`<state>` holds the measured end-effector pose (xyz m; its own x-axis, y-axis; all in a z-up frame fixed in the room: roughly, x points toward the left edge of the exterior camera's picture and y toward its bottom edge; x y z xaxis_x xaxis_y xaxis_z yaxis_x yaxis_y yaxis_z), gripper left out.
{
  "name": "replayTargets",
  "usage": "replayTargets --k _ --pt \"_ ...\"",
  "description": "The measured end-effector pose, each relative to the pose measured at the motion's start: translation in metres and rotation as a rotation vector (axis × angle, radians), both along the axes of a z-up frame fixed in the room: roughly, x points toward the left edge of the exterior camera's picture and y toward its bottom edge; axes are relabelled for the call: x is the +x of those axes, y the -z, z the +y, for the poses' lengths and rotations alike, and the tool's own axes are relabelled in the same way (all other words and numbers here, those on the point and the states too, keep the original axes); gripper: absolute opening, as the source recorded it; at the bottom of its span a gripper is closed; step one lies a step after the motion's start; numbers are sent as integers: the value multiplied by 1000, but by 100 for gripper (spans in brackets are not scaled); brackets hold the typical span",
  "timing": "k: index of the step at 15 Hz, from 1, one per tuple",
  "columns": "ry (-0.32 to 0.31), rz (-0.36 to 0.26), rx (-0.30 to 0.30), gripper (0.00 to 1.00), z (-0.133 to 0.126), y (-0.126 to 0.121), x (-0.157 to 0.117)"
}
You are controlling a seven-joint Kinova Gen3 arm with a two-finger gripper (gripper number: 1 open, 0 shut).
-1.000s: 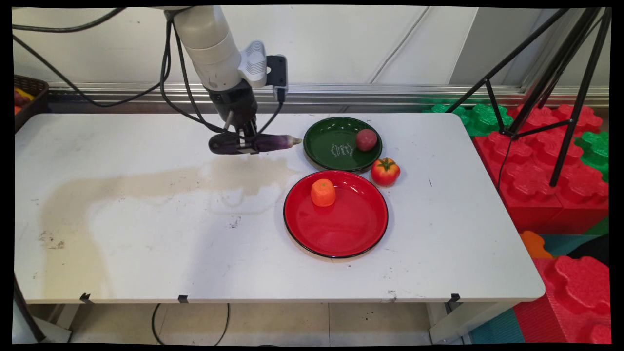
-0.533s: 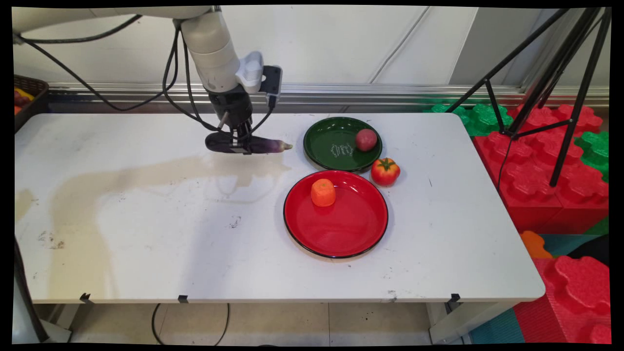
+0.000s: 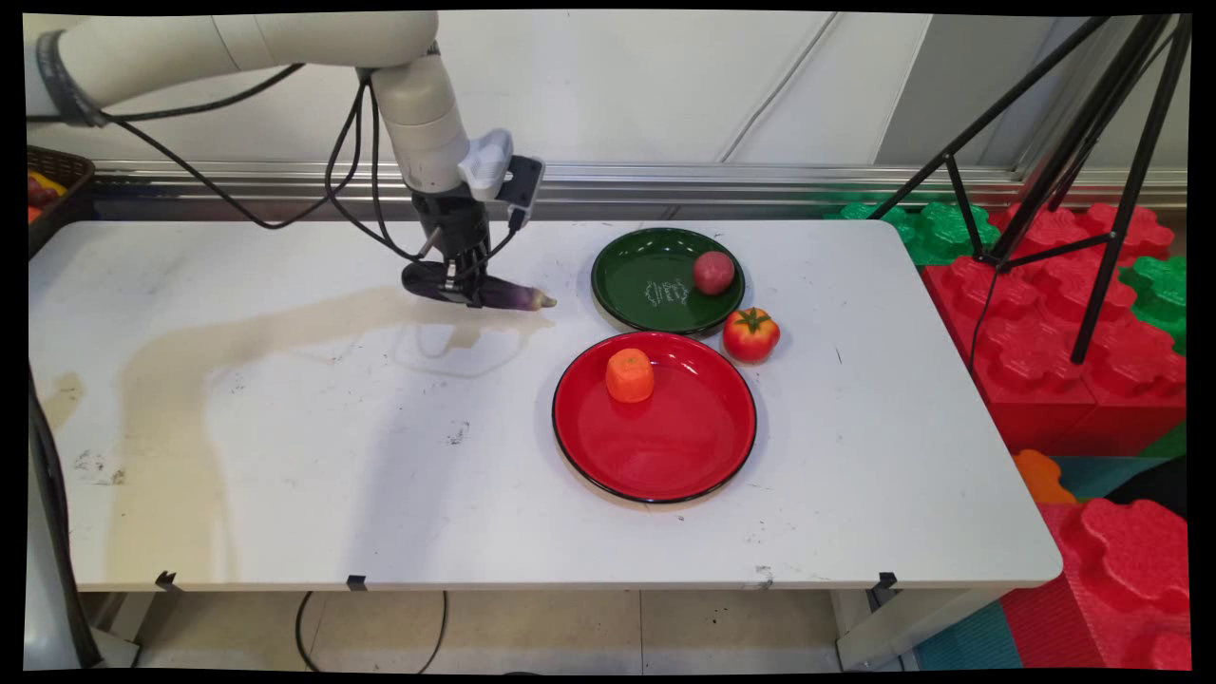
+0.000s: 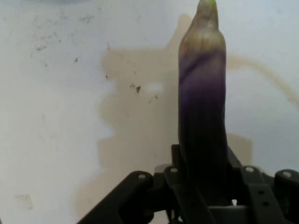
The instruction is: Place the picked object on the table
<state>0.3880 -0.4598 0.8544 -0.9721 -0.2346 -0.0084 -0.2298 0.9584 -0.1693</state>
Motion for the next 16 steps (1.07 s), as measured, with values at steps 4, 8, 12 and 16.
replayTargets --k 4,8,12,16 --pt "53 -6 25 0 -11 20 10" --pt "94 -6 31 0 -19 30 16" --pt "130 -6 30 100 -21 34 22" --pt "141 3 10 100 -21 31 23"
